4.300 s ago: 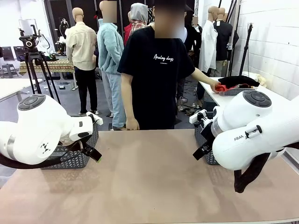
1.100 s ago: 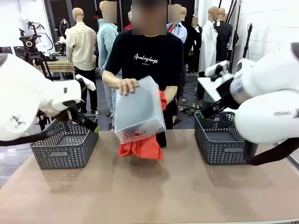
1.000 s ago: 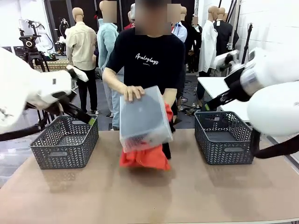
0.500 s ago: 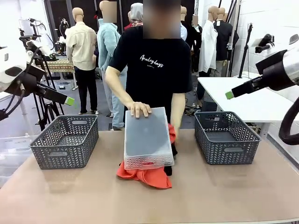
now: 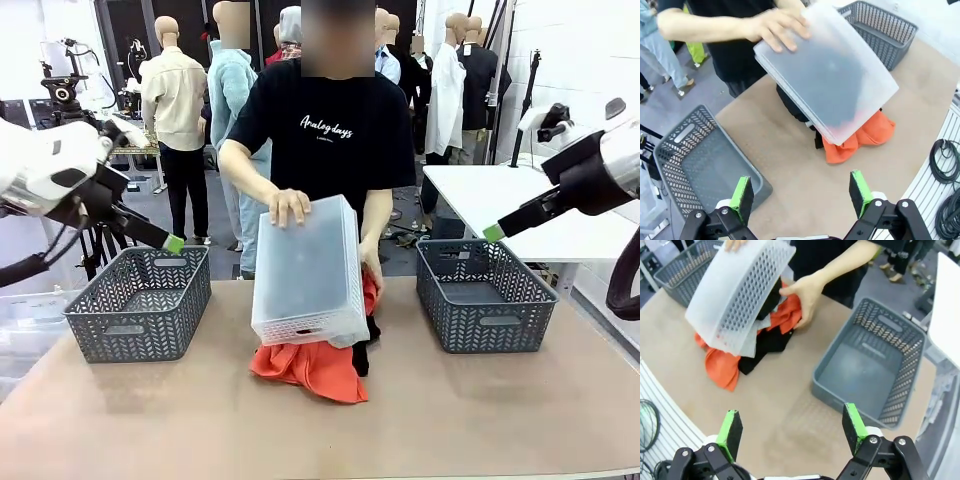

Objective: Sort the tops and bottoms.
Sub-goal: Lift clothes from the center of the table with your left hand.

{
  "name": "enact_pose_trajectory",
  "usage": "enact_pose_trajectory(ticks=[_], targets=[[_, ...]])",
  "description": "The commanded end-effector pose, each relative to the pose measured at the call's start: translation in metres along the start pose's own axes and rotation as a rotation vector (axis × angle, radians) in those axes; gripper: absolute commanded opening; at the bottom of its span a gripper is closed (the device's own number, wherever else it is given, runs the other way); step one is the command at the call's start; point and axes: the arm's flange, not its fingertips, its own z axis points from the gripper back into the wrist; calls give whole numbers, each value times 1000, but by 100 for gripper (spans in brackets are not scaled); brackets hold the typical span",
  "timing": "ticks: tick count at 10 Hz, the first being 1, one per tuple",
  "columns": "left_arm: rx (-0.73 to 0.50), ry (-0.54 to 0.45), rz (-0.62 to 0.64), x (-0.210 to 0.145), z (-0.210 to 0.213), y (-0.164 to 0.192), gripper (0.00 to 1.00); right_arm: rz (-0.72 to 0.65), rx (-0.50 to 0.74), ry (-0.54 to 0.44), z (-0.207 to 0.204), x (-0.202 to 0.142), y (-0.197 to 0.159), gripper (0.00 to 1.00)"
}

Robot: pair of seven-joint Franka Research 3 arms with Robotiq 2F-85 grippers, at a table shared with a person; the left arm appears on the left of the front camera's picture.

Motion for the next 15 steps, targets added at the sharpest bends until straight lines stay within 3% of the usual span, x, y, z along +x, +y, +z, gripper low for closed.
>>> enact_pose_trajectory(ticks=[1, 3, 4, 15], targets=[[-31, 21, -24, -48, -10, -25, 100, 21, 68, 10, -33, -86, 31, 100], [-32, 21, -23, -50, -9, -21, 100, 14, 56, -10, -38, -81, 26, 100], [-10, 32, -12, -1, -12, -6, 100, 12, 37, 28, -15, -3, 2, 100], [-10, 32, -12, -1, -12, -6, 100, 12, 37, 28, -15, -3, 2, 100]])
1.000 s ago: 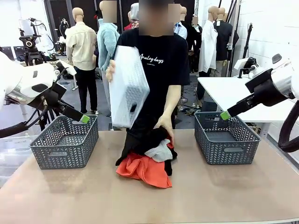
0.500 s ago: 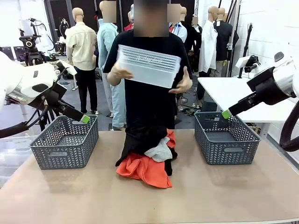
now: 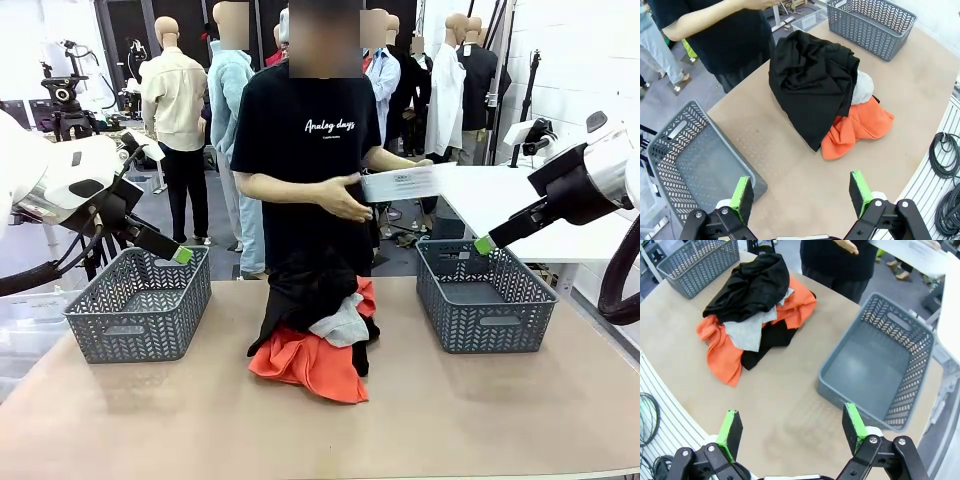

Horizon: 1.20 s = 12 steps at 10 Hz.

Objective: Sort the tops and bottoms.
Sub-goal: Lift clothes from the center of the table with your left hand.

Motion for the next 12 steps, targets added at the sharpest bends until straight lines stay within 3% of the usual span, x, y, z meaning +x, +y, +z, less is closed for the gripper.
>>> enact_pose_trajectory(ticks=[1, 12], targets=[[1, 0, -2, -1, 0, 2, 100, -4, 14, 2, 0, -1, 0, 100], [1, 0, -2, -1, 0, 2, 100, -4, 14, 2, 0, -1, 0, 100]])
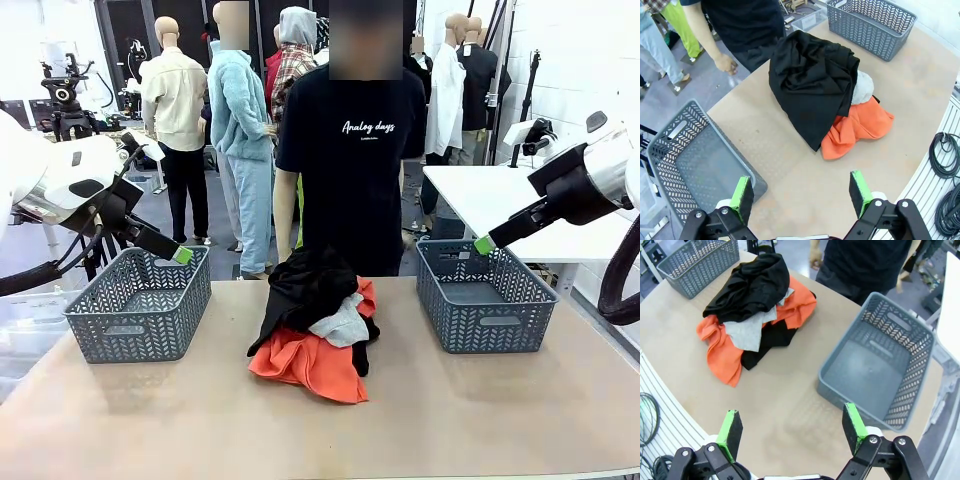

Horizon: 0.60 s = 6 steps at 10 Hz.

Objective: Sort the tops and bottoms.
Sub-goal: Lift clothes from the center of the table with your left hand.

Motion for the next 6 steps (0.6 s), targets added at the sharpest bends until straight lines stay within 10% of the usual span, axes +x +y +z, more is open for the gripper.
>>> enact_pose_trajectory(ticks=[1, 6], targets=[[1, 0, -2, -1, 0, 2, 100, -5, 14, 2, 0, -1, 0, 100], [1, 0, -2, -1, 0, 2, 100, -5, 14, 2, 0, -1, 0, 100]])
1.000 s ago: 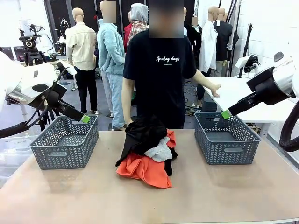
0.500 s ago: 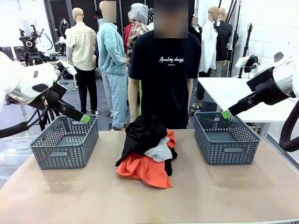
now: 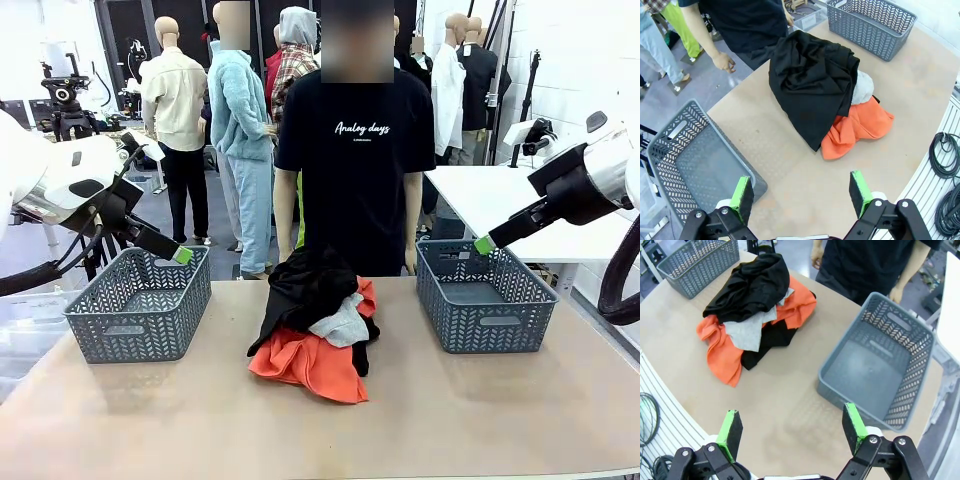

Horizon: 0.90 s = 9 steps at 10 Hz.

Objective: Sort the tops and bottoms.
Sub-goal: Lift clothes from the center of the table with your left hand.

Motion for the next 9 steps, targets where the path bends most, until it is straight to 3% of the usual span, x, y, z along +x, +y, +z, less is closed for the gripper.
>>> enact_pose_trajectory(ticks=[1, 9], targets=[[1, 0, -2, -1, 0, 2, 100, -5, 14, 2, 0, -1, 0, 100], [1, 0, -2, -1, 0, 2, 100, -5, 14, 2, 0, -1, 0, 100]])
